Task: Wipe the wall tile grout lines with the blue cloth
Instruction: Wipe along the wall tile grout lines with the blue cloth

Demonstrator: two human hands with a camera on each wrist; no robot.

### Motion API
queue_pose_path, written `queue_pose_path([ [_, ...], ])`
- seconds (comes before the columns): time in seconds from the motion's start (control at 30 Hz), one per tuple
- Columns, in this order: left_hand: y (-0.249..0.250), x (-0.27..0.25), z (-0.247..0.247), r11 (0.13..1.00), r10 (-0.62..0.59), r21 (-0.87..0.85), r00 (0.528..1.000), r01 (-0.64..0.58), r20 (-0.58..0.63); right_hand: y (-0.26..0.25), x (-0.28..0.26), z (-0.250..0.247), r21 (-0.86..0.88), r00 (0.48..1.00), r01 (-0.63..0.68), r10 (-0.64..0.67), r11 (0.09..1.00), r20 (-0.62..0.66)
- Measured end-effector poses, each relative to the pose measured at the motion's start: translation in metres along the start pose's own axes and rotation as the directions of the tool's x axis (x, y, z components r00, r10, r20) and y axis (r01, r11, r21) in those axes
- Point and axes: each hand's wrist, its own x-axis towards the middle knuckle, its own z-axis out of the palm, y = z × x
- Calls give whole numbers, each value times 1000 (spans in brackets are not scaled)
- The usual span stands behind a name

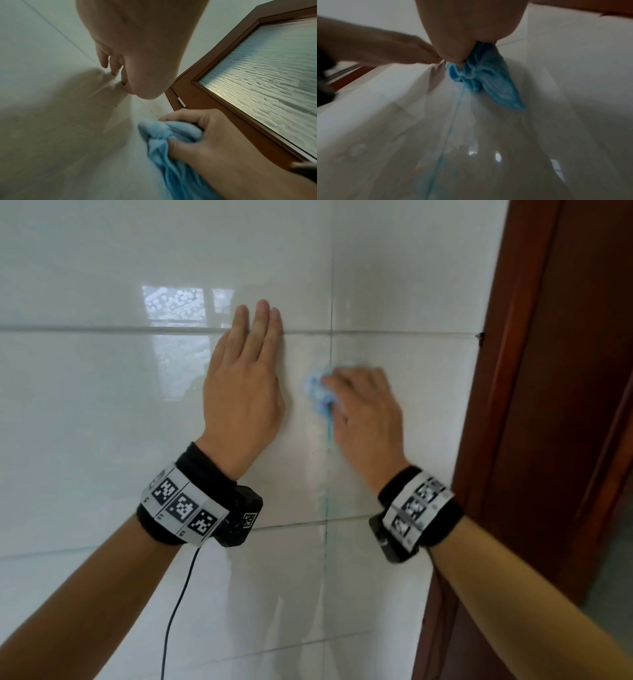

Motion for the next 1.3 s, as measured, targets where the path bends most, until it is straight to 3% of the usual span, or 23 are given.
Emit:
queue_pose_path([
  [0.1, 3, -1, 0, 1000, -16, -6, 1000, 16, -3, -7, -22, 5, -19, 989, 139, -138, 990, 59],
  [0.17, 5, -1, -1, 1000, -23, 4, 1000, 23, 4, 1, -10, 0, -54, 985, 154, -149, 987, 87],
  [0.3, 3, -1, -2, 1000, -11, 23, 1000, 10, 28, 17, 51, -14, -77, 995, -84, 87, 994, 44],
  [0.4, 3, -2, -1, 1000, -10, 29, 1000, 10, 22, 20, 72, -13, -25, 987, -160, 159, 987, -32],
  [0.5, 3, -3, 1, 1000, -9, 19, 1000, 9, 8, 13, 59, -3, -13, 973, -205, 202, 979, -115],
  [0.57, 3, -3, 3, 1000, -11, 15, 1000, 11, -1, 3, 37, 5, 0, 981, -161, 160, 987, -109],
  [0.7, 6, -4, 1, 1000, -14, -10, 1000, 15, 3, -10, -15, 17, 2, 995, 93, -93, 996, -36],
  [0.83, 5, -3, -4, 1000, -9, -16, 1000, 9, 8, 2, -7, 10, -64, 975, 219, -215, 974, 58],
  [0.93, 2, -3, -6, 1000, 0, -2, 1000, 0, 22, 18, 42, -2, -140, 999, 31, -33, 990, -10],
  [1.0, -1, -3, -6, 1000, 9, 6, 1000, -9, 25, 24, 73, -9, -104, 997, -68, 63, 992, -50],
  [1.1, -2, -2, -7, 1000, 23, 5, 998, -23, 52, 23, 80, -9, -68, 993, -89, 83, 994, -86],
  [1.3, -10, -4, -14, 999, 42, -19, 992, -40, 118, 11, 32, 6, -75, 989, -83, 73, 994, -127],
])
